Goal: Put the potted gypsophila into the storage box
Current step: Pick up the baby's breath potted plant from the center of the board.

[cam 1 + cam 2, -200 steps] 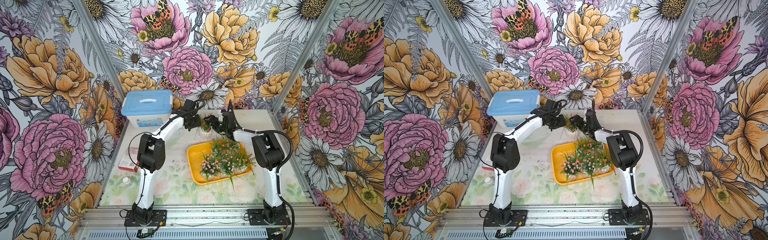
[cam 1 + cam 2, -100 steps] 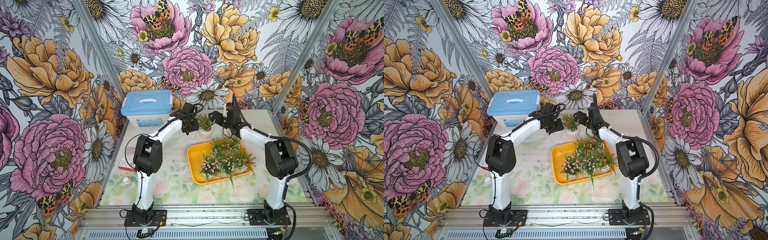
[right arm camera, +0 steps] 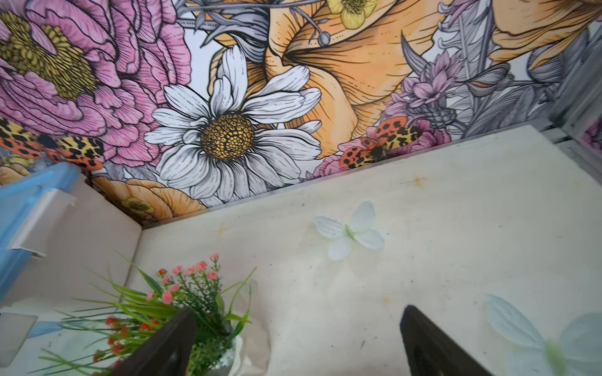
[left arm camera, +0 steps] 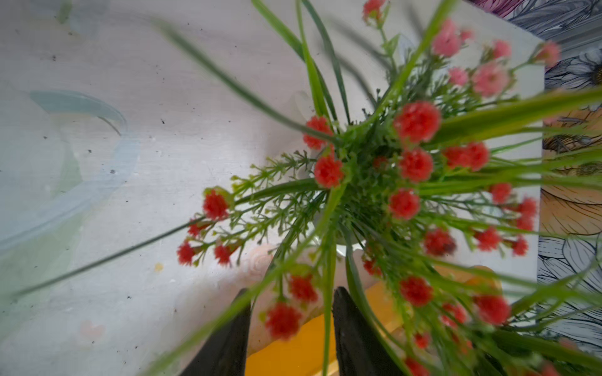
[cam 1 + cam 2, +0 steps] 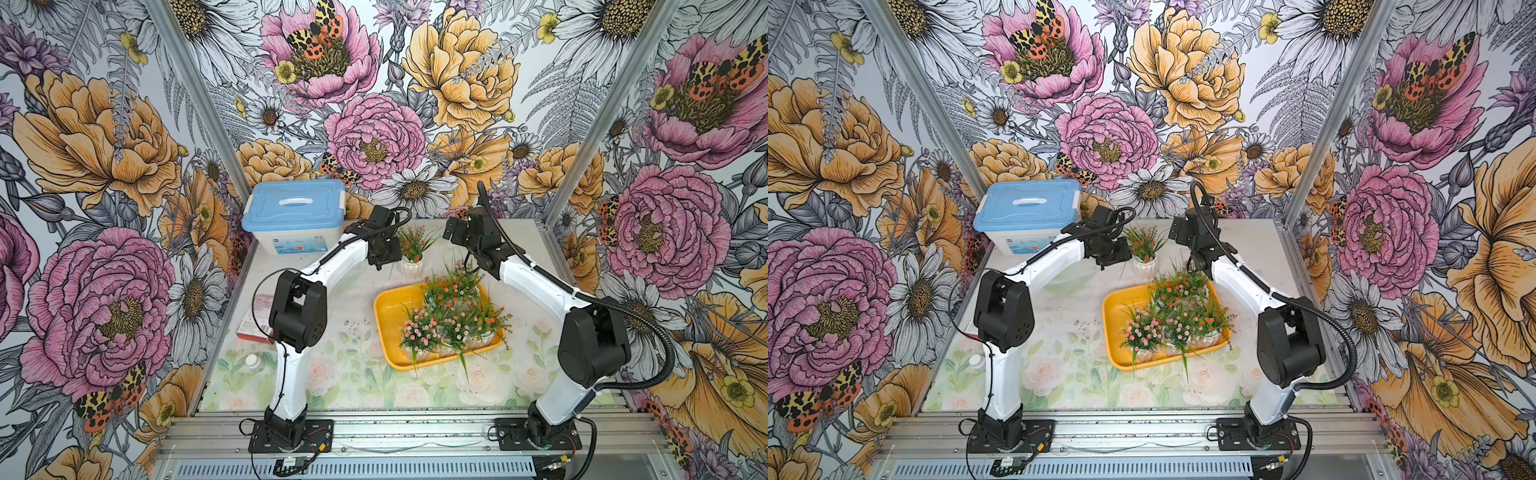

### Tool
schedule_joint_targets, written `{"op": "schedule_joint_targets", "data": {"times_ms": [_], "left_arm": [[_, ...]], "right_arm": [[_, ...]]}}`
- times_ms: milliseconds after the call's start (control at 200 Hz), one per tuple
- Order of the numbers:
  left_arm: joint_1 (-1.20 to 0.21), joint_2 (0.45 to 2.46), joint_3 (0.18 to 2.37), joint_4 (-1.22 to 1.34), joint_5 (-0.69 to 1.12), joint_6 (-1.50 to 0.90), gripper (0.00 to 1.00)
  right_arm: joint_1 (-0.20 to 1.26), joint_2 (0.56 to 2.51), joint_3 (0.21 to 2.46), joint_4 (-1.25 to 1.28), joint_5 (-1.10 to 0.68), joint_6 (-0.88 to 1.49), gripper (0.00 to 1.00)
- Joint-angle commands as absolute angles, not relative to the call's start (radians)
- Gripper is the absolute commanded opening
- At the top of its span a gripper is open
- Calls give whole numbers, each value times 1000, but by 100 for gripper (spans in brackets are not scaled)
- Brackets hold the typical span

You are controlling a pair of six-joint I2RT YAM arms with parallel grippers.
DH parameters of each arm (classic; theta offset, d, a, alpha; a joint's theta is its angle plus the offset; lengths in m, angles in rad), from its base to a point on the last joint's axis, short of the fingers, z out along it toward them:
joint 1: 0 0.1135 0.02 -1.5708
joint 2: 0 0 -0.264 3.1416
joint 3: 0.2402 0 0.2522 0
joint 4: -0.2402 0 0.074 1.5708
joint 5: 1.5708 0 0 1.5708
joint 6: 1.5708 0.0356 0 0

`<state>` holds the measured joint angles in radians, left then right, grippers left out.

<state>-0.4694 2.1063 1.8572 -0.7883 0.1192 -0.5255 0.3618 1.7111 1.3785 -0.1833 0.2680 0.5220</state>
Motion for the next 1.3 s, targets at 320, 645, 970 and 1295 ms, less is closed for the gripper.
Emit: {"op": "schedule_joint_targets", "data": {"times_ms": [320,645,970,1295], "left_arm": [[-478,2253,1995,-790,108,-559,40],[-499,2344,2105,-860,42,-521,38],[-509,2421,2218,-954,-9,-473,29],[-536,2437,2264,-1008,-77,-419,25]], "right_arm": [[411,1694,1440,-447,359,541,97],[432,1709,1445,-455,301,554,97],[435,1701,1442,-455,305,539,96],[445,1721,1445,-455,308,533,96]]}}
